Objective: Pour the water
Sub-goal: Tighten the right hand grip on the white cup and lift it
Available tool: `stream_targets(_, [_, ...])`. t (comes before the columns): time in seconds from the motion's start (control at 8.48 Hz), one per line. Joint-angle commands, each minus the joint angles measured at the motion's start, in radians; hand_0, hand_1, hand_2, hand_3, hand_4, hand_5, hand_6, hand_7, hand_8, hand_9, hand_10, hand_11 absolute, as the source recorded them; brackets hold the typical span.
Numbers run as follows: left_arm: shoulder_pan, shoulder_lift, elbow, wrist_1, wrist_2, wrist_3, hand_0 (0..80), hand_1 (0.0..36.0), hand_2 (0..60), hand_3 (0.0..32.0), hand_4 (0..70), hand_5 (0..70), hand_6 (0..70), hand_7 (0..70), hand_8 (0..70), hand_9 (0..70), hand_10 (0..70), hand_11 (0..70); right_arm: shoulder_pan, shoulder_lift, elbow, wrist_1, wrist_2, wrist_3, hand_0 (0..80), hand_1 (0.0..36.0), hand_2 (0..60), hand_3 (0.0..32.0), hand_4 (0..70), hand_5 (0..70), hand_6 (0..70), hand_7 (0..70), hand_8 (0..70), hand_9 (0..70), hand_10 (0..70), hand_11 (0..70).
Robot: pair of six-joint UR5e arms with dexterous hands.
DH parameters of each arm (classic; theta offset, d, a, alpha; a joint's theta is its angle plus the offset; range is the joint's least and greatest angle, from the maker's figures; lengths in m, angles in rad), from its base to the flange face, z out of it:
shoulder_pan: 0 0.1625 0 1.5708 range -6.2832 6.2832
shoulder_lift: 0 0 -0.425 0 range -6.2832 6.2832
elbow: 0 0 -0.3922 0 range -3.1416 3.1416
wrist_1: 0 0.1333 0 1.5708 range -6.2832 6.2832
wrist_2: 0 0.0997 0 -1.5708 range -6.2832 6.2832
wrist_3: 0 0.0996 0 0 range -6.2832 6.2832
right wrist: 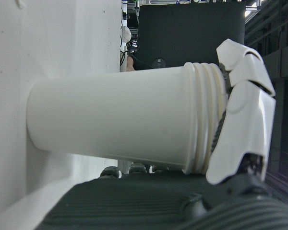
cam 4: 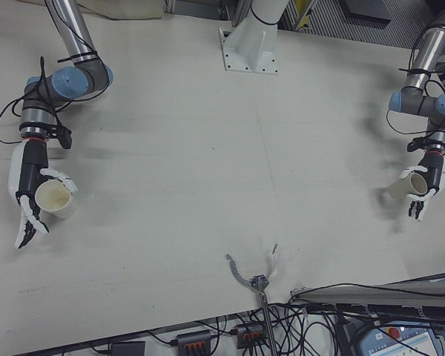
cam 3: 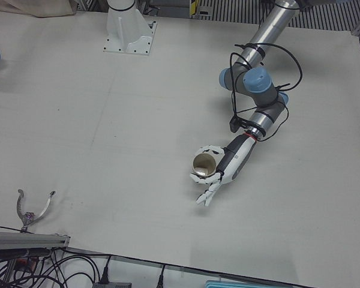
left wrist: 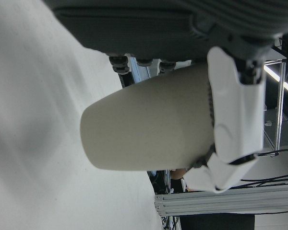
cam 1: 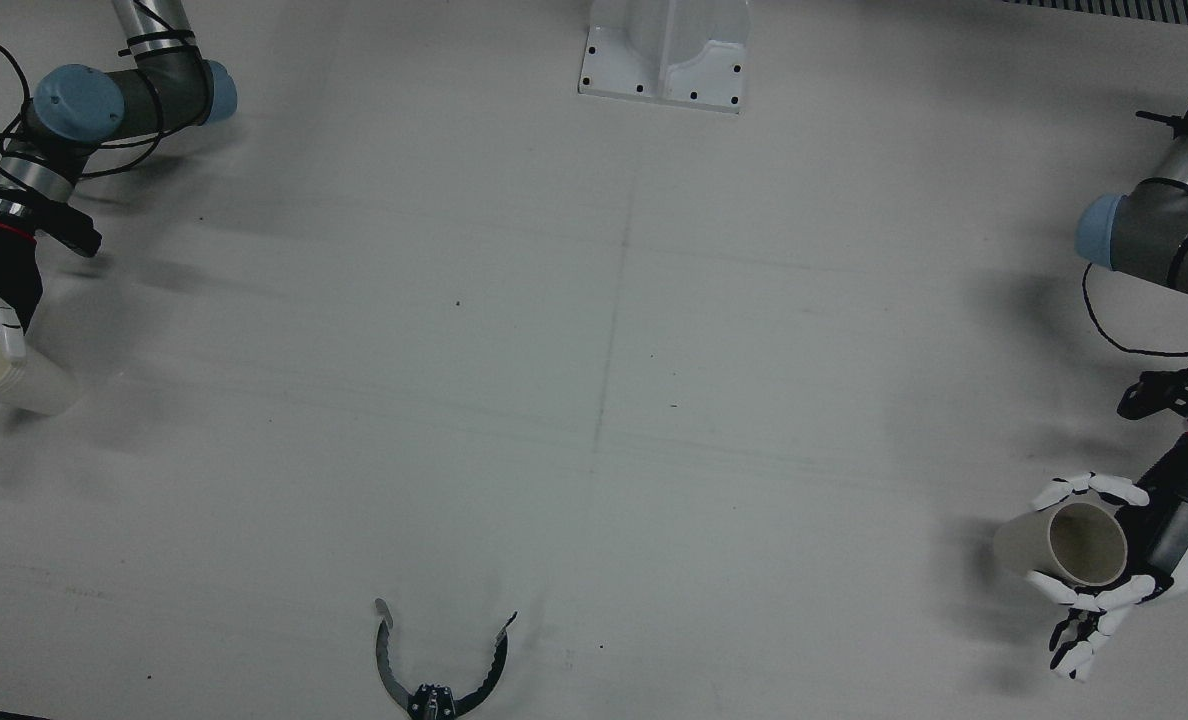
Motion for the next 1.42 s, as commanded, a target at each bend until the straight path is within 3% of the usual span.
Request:
stream_targets(0.0, [-0.001,0.000,0.001,-0.001,0.000,0.000,52.1,36.0,60.0,0.0,33.3,31.4,3.0,10.5,0.0,0.7,3.1,7.2,0.000,0.004,0.000,0.001,0.000,0.000,54.1,25.7,21.6,1.4,3.9,14.4,0.0,1.6,0.0,0.0,0.0,0.0])
stream_targets(0.24, [-0.001,0.000,0.003,-0.001,-0.002,0.001,52.3,36.0,60.0,0.0,33.4,31.3,3.0,10.6,0.0,0.7,3.0,7.2,-0.003,0.004,0.000,0.001,0.000,-0.002,50.7,20.9,16.6,2.0,3.3,13.6,0.0,1.0,0.0,0.0,0.0,0.0])
stream_targets(0.47, [0.000,-0.001,0.003,-0.001,0.000,0.001,52.4,36.0,60.0,0.0,33.4,31.3,3.1,10.7,0.0,0.7,3.1,7.3,-0.005,0.001,0.000,0.001,0.000,0.001,48.6,18.8,17.0,2.4,2.9,12.9,0.0,0.7,0.0,0.0,0.0,0.0])
stream_targets(0.71, [0.000,-0.001,0.001,-0.001,0.000,0.001,52.1,36.0,60.0,0.0,33.5,31.6,3.1,10.9,0.0,0.7,3.1,7.3,-0.005,-0.003,-0.001,0.001,-0.002,0.001,50.0,20.6,18.1,2.4,2.6,13.4,0.0,0.8,0.0,0.0,0.0,0.0])
stream_targets(1.18, [0.000,-0.001,0.006,-0.003,-0.002,0.001,51.8,36.0,60.0,0.0,33.3,31.1,3.1,10.6,0.0,0.7,3.2,7.5,-0.011,-0.005,-0.003,-0.004,-0.002,-0.002,49.6,20.5,17.8,3.2,0.1,13.9,0.0,0.9,0.0,0.0,0.0,0.0])
stream_targets(1.3, [-0.001,-0.001,0.006,-0.003,-0.002,0.001,51.8,36.0,60.0,0.0,33.4,30.9,3.1,10.6,0.0,0.7,3.2,7.3,-0.011,-0.003,-0.003,-0.019,-0.002,0.000,51.7,23.0,18.1,3.8,0.0,14.5,0.0,0.5,0.0,0.0,0.0,0.0])
